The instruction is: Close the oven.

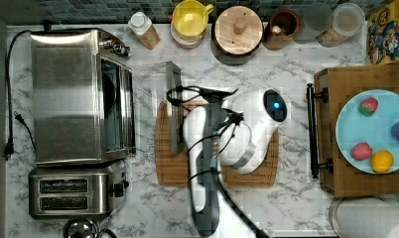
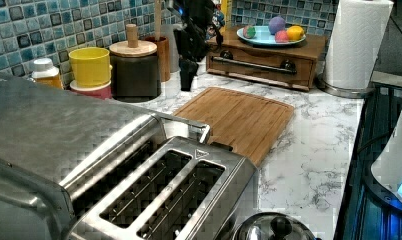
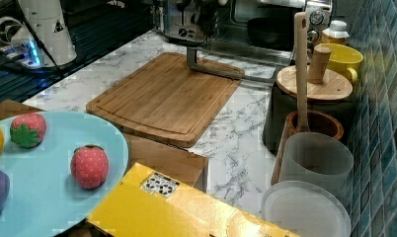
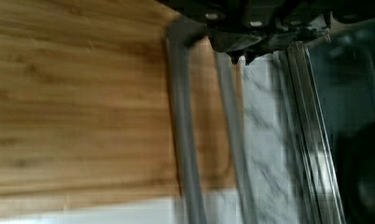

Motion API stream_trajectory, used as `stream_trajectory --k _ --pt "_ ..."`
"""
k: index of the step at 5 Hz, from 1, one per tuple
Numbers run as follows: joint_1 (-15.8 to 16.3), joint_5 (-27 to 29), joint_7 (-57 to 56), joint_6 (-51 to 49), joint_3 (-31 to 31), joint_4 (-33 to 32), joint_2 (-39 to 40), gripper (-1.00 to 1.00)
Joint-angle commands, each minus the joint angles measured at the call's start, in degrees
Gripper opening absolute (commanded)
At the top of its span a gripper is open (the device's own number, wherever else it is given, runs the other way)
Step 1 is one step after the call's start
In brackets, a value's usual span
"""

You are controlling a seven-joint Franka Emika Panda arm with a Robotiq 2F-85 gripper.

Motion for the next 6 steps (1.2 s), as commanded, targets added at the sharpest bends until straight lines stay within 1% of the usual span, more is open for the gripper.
stream_trajectory --k 1,2,3,4,5,6 --pt "-3.8 7.1 -14.7 -5.9 -1.7 13.4 7.9 -1.00" --pt "-3.1 9.2 -18.2 -4.7 0.2 15.0 9.8 -1.00" --pt "-2.2 10.8 -19.9 -1.4 2.6 14.4 10.5 -1.00" --pt "-2.7 11.5 -21.3 1.4 4.4 14.1 12.2 -1.00" --pt "-3.1 11.8 -20.3 4.3 4.8 14.6 14.9 -1.00" --pt "-3.3 9.1 -18.1 7.4 5.7 14.6 17.6 -1.00"
